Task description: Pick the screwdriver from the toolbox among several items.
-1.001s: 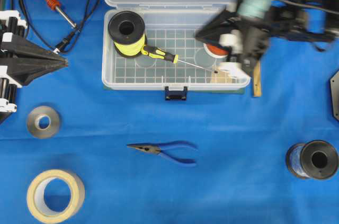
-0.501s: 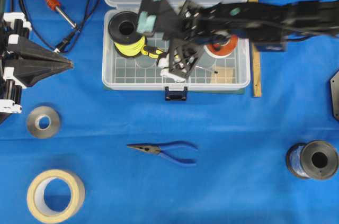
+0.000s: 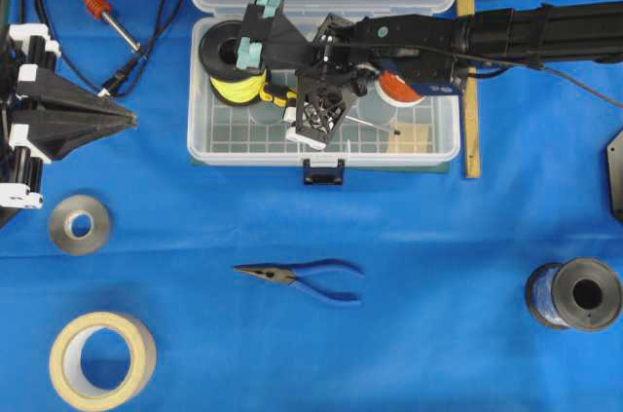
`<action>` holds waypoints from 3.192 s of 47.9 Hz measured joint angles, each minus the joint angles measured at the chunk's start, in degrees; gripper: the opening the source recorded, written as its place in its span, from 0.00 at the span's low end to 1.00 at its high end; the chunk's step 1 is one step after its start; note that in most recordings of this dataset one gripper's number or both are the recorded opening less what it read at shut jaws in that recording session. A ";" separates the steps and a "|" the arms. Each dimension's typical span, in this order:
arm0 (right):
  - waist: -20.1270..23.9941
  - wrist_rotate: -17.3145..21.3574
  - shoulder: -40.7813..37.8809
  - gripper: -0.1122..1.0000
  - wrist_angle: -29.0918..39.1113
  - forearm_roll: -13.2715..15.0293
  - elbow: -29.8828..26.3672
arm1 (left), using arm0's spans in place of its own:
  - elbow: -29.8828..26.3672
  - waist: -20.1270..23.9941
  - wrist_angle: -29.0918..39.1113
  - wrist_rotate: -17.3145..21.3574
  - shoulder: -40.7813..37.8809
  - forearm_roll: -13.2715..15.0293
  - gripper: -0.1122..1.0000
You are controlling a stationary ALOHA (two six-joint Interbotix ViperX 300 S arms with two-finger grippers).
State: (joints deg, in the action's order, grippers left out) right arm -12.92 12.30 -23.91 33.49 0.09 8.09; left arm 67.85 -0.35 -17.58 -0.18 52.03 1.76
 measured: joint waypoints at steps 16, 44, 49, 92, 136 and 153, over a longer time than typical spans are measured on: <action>0.18 0.35 1.14 0.34 2.02 -0.62 0.00 | 0.00 0.00 0.09 0.00 0.00 0.00 0.10; 11.78 7.38 22.59 0.34 11.69 -0.44 0.18 | 0.00 -0.09 0.18 0.00 0.18 0.00 0.10; 16.70 10.99 21.88 0.34 10.81 0.26 0.18 | 0.00 0.00 0.09 -0.09 0.26 0.09 0.10; 21.53 18.28 -4.83 0.35 3.60 1.93 -8.17 | 0.00 -0.09 0.09 -0.09 0.44 0.09 0.10; 26.98 29.44 31.38 0.78 13.97 24.17 9.40 | 0.09 -0.09 0.26 -0.70 0.97 0.09 0.10; 32.26 42.89 59.15 0.78 7.73 35.95 36.39 | 0.18 -0.09 0.35 -1.05 0.97 0.00 0.10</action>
State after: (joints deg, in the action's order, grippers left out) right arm 19.34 55.20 35.24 41.22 36.04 44.47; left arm 68.03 -0.44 -17.23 -1.23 53.00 1.76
